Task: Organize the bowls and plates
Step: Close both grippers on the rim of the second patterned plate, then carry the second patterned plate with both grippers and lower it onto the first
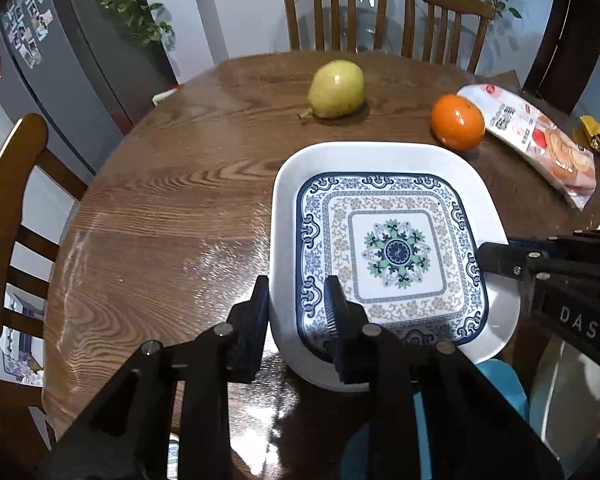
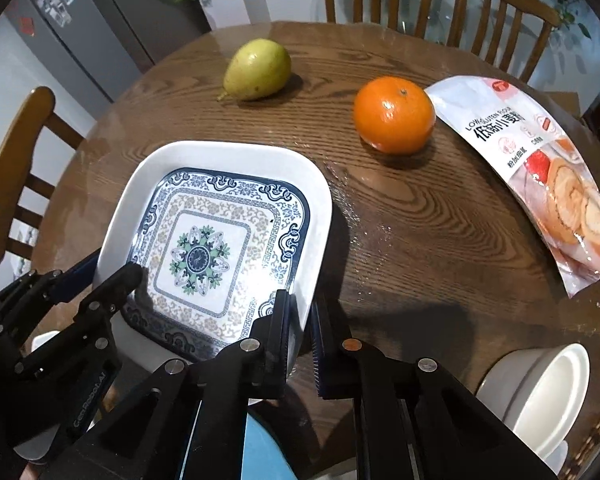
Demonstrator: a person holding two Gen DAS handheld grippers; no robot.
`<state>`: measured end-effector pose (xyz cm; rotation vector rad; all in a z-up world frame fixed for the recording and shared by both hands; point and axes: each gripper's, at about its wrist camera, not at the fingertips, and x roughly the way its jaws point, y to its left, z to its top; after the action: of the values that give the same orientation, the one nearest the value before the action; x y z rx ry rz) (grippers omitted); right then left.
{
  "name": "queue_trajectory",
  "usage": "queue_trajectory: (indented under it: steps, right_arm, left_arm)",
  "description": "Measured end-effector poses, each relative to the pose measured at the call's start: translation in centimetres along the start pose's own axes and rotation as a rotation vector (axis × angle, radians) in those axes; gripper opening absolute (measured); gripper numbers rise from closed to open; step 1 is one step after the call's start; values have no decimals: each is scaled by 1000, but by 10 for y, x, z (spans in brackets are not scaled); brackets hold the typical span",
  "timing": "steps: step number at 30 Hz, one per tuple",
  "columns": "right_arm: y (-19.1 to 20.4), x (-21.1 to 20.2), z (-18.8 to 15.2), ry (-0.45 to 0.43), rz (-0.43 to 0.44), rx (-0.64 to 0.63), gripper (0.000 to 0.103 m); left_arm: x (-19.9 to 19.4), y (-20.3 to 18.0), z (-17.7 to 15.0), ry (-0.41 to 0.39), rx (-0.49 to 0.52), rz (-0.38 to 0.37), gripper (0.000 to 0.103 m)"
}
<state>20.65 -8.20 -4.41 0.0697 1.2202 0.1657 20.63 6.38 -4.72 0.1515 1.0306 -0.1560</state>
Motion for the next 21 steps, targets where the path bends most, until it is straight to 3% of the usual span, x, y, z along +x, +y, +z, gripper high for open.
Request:
queue_trajectory:
  steps: [11,21]
  right_arm:
    - [7,-41,-17,-70,69,-9,12]
    - [35,-66,-43,-109,103,-57,12]
  left_arm:
    - [-47,6,-10,-79,-22,20,25]
    - [-86,14,-41,-120,-53,54,25]
